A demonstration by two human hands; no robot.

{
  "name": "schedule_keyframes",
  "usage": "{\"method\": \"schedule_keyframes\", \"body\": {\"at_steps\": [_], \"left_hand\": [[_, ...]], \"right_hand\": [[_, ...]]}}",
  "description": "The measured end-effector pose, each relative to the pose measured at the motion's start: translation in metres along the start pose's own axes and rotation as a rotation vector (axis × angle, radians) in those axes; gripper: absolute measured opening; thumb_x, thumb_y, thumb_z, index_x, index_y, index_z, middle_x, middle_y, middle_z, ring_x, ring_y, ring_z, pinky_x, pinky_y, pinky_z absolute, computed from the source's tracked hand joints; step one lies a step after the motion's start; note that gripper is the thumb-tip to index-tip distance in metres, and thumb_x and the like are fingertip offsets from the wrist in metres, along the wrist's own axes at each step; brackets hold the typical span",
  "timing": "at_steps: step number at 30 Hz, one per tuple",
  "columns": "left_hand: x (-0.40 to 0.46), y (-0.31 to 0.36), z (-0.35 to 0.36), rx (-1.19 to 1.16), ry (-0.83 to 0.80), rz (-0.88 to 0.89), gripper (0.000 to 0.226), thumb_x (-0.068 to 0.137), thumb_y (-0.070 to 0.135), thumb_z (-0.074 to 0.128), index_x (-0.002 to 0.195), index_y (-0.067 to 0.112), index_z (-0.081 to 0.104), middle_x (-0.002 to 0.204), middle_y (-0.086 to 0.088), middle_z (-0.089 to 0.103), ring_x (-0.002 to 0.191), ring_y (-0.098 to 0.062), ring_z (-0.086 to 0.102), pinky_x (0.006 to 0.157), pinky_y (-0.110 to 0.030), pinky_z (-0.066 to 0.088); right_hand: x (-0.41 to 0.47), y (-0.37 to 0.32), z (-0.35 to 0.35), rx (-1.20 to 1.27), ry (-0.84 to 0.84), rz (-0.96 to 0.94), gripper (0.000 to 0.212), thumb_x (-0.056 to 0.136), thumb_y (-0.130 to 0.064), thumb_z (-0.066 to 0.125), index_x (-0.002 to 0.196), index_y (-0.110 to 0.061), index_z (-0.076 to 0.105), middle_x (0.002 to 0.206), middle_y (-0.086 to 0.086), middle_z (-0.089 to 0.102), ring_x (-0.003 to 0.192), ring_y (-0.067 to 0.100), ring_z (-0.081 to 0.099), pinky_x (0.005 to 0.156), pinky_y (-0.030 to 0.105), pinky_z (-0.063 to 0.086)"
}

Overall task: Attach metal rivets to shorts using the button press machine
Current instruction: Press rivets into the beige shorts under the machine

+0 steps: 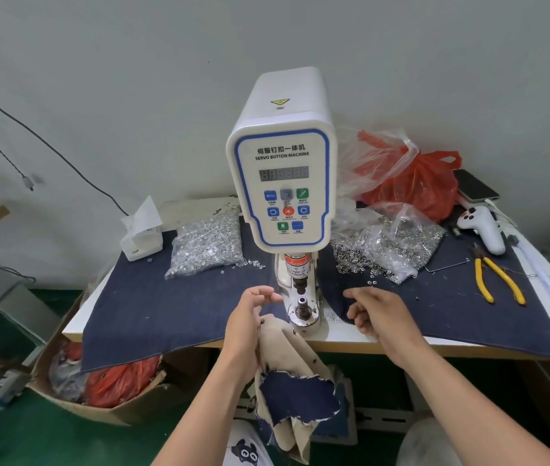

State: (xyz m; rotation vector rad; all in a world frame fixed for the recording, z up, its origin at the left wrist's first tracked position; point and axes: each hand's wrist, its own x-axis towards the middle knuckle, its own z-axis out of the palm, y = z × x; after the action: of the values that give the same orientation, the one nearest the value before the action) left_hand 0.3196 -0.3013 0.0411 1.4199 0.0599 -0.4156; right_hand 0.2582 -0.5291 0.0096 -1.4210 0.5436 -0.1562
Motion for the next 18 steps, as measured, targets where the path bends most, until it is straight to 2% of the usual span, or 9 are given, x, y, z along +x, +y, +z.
{"method": "schedule_keyframes", "body": {"at_steps": [2, 4, 6, 8, 10, 13, 15, 18], "left_hand": [[-0.006, -0.004, -0.007, -0.169, -0.11, 0.04, 0.021, 0.09, 0.028, 0.05, 0.101, 0.018, 0.065, 0.105, -0.007, 0.074, 0.069, -0.019, 0.053, 0.071, -0.036, 0.05], [-0.011, -0.005, -0.01, -0.259, -0.214, 0.068, 0.02, 0.088, 0.026, 0.052, 0.103, 0.016, 0.061, 0.107, -0.01, 0.071, 0.061, -0.018, 0.049, 0.062, -0.031, 0.05], [-0.014, -0.003, -0.009, -0.27, -0.318, 0.099, 0.026, 0.083, 0.025, 0.053, 0.106, 0.014, 0.057, 0.109, -0.01, 0.067, 0.059, -0.019, 0.047, 0.06, -0.031, 0.049], [-0.018, -0.001, -0.006, -0.212, -0.369, 0.141, 0.026, 0.084, 0.022, 0.05, 0.108, 0.015, 0.054, 0.111, -0.01, 0.064, 0.059, -0.019, 0.044, 0.06, -0.03, 0.047], [-0.022, 0.004, -0.004, -0.106, -0.347, 0.159, 0.024, 0.083, 0.019, 0.049, 0.106, 0.017, 0.056, 0.11, -0.008, 0.064, 0.062, -0.018, 0.044, 0.062, -0.03, 0.043], [-0.023, 0.013, -0.008, 0.329, -0.285, 0.253, 0.021, 0.081, 0.02, 0.052, 0.097, 0.027, 0.064, 0.097, 0.002, 0.065, 0.076, -0.011, 0.053, 0.074, -0.03, 0.041], [-0.022, 0.015, -0.012, 0.618, -0.355, 0.316, 0.015, 0.086, 0.026, 0.057, 0.094, 0.028, 0.069, 0.092, 0.007, 0.067, 0.083, -0.006, 0.058, 0.078, -0.025, 0.044], [-0.022, 0.011, -0.017, 0.85, -0.426, 0.404, 0.006, 0.095, 0.037, 0.069, 0.098, 0.032, 0.071, 0.094, 0.01, 0.065, 0.085, 0.001, 0.058, 0.077, -0.015, 0.043]], "right_hand": [[-0.014, -0.004, 0.004, -0.128, -0.051, -0.102, 0.021, 0.101, -0.023, 0.059, 0.093, -0.024, 0.079, 0.073, 0.001, 0.069, 0.057, 0.01, 0.055, 0.053, 0.024, 0.043], [-0.033, -0.009, 0.012, -0.316, -0.234, -0.237, 0.014, 0.098, -0.035, 0.065, 0.094, -0.035, 0.078, 0.086, -0.01, 0.075, 0.071, 0.004, 0.064, 0.065, 0.019, 0.049], [-0.049, -0.014, 0.022, -0.49, -0.468, -0.296, 0.014, 0.093, -0.046, 0.068, 0.101, -0.038, 0.077, 0.1, -0.018, 0.075, 0.09, -0.002, 0.067, 0.079, 0.013, 0.049], [-0.058, -0.019, 0.028, -0.563, -0.555, -0.339, 0.012, 0.089, -0.041, 0.074, 0.099, -0.035, 0.077, 0.098, -0.017, 0.075, 0.087, -0.004, 0.066, 0.077, 0.012, 0.047], [-0.061, -0.024, 0.03, -0.561, -0.509, -0.406, 0.005, 0.088, -0.033, 0.078, 0.092, -0.037, 0.078, 0.092, -0.017, 0.075, 0.081, -0.004, 0.066, 0.073, 0.012, 0.046], [-0.059, -0.027, 0.026, -0.58, -0.385, -0.504, 0.02, 0.091, -0.029, 0.076, 0.094, -0.049, 0.077, 0.093, -0.024, 0.075, 0.089, -0.001, 0.069, 0.08, 0.016, 0.05], [-0.057, -0.026, 0.024, -0.596, -0.311, -0.55, 0.023, 0.092, -0.024, 0.076, 0.101, -0.044, 0.079, 0.096, -0.024, 0.075, 0.092, 0.001, 0.07, 0.083, 0.019, 0.052], [-0.055, -0.023, 0.022, -0.663, -0.269, -0.664, 0.02, 0.091, -0.018, 0.077, 0.106, -0.03, 0.081, 0.102, -0.018, 0.072, 0.097, 0.004, 0.069, 0.087, 0.02, 0.052]]}}
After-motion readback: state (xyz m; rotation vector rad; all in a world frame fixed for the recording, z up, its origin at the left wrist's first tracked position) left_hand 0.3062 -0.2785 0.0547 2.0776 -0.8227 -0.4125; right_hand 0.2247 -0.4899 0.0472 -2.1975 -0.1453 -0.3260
